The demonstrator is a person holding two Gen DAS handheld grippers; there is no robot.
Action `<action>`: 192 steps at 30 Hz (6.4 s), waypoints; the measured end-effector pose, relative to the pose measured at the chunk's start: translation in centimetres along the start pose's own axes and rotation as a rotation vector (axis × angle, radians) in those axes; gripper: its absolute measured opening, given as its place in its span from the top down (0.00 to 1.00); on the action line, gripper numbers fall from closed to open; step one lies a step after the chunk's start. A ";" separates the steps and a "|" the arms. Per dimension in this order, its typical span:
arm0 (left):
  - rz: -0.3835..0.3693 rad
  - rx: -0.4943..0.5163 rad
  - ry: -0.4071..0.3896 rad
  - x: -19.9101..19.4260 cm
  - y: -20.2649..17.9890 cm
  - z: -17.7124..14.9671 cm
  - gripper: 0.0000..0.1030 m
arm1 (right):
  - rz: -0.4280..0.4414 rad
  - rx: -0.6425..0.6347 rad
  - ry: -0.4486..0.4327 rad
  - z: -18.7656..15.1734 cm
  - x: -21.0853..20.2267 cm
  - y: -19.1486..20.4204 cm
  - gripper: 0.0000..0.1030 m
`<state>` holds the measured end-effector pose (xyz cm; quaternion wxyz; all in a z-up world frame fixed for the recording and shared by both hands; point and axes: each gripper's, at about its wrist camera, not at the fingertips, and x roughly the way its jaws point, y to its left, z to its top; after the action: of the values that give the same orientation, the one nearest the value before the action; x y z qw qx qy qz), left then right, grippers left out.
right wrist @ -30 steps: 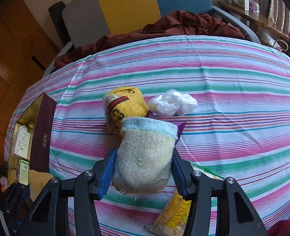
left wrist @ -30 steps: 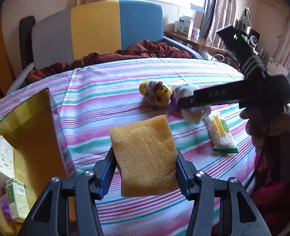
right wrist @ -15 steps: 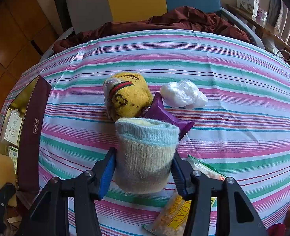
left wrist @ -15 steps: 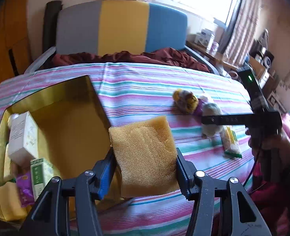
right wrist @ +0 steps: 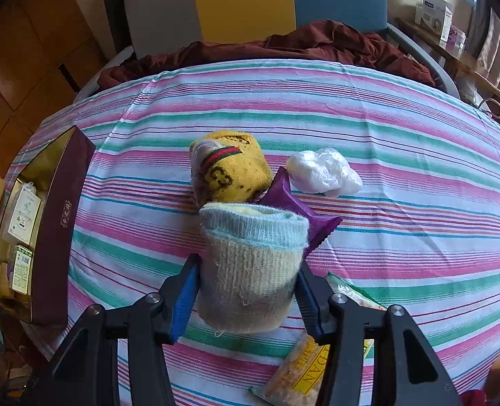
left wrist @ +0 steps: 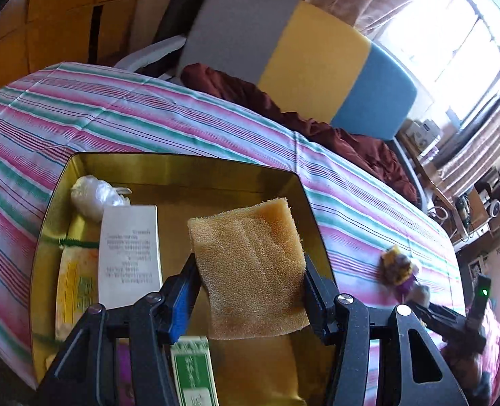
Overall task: Organize objects
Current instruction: 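Carry the yellow sponge into the tray and open the left gripper, then carry the beige knit sock into the tray and open the right gripper, then move both grippers back toward the remaining snack pile, then grasp the yellow plush toy with the left gripper while the right gripper grasps the white plastic bundle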
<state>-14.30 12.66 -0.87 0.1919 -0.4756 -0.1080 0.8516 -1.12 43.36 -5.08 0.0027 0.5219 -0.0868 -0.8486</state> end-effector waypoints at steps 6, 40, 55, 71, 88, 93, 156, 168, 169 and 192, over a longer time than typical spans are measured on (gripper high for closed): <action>0.052 -0.035 0.059 3.9 1.0 2.1 0.44 | 0.004 -0.016 -0.005 0.0 -0.1 0.2 0.48; 0.192 0.067 -0.146 -5.7 4.4 -4.4 0.22 | 0.005 -0.001 -0.059 0.0 -1.9 0.8 0.48; 0.213 0.045 -0.191 -9.3 8.2 -8.4 0.22 | 0.241 -0.310 -0.087 2.2 -4.1 21.8 0.48; 0.213 -0.023 -0.198 -10.6 11.7 -9.6 0.19 | 0.268 -0.179 0.180 3.1 9.1 33.2 0.46; 0.285 0.067 -0.257 -12.1 8.9 -10.6 0.16 | 0.219 -0.268 0.013 0.3 2.4 30.8 0.21; 0.295 0.100 -0.267 -12.5 7.9 -11.0 0.16 | 0.194 -0.281 -0.036 -0.8 0.7 29.5 0.21; -0.012 0.486 -0.064 -5.0 -12.3 -12.1 0.17 | -0.067 0.681 -0.175 -3.5 -5.9 -11.2 0.20; -0.121 0.413 0.031 0.2 -17.8 -7.8 0.23 | -0.043 0.645 -0.152 -2.8 -5.0 -11.0 0.20; -0.116 0.411 0.030 0.8 -18.3 -7.5 0.23 | -0.041 0.647 -0.154 -2.8 -5.0 -11.1 0.20; -0.210 0.168 0.252 16.4 -24.3 -3.5 0.22 | 0.067 0.671 -0.069 -3.0 -3.3 -11.2 0.20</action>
<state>-13.64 41.69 -6.40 0.3307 -0.5471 -0.0607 0.7666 3.98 54.33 -5.11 -0.1443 0.4617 -0.3783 -0.7892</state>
